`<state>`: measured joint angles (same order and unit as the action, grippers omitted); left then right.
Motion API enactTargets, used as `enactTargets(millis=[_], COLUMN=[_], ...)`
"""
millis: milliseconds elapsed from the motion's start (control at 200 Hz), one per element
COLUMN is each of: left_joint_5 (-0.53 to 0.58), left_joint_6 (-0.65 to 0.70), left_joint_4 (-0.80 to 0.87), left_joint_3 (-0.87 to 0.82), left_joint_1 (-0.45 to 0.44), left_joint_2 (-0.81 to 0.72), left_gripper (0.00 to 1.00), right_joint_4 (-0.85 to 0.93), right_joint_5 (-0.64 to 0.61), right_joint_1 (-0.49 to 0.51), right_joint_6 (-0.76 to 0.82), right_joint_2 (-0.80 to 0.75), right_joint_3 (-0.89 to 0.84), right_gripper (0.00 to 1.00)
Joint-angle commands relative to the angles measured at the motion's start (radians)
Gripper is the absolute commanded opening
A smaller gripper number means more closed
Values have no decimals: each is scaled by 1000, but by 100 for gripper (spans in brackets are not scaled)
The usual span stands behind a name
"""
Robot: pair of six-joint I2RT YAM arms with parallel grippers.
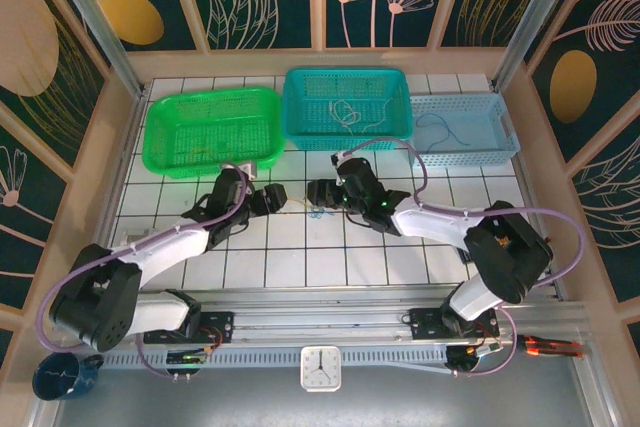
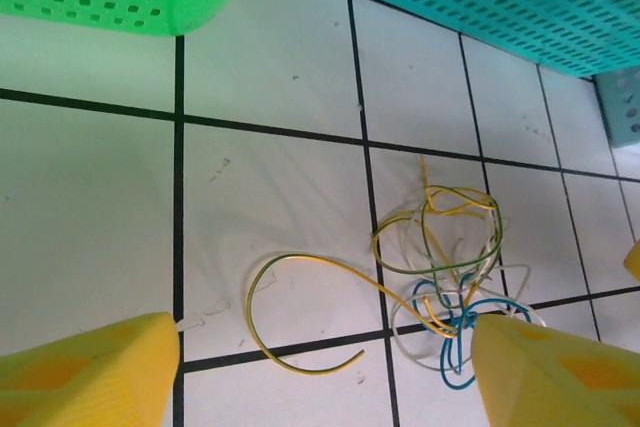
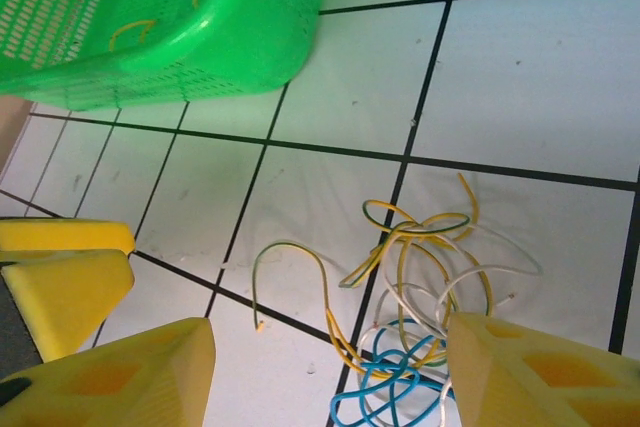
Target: Untangle the cables
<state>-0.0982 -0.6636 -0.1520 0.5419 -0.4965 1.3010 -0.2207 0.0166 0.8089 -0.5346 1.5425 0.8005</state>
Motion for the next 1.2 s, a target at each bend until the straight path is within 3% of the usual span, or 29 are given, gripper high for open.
enactTargets(millis=[0,190,856,1196], left_joint_5=[-19,63,164,177], left_joint_6=[106,154,264,270], left_joint_4=[112,145,101,77], left_joint_3=[36,82,168,171], left_joint_1=[-23,-116,-167,-180], left_joint_2=[47,130,258,296], left_gripper=[71,68,40,37], right_joint_4=[-12,-12,-54,-66], right_joint_5=[-49,-75,-38,-19], right_joint_1=[3,-15,-70,-73], right_joint_6=[-14,-19,-73,-87], right_joint_2=[28,50,19,3], right_joint_3=[22,14,-43,-52], right_gripper=[61,56,54,54])
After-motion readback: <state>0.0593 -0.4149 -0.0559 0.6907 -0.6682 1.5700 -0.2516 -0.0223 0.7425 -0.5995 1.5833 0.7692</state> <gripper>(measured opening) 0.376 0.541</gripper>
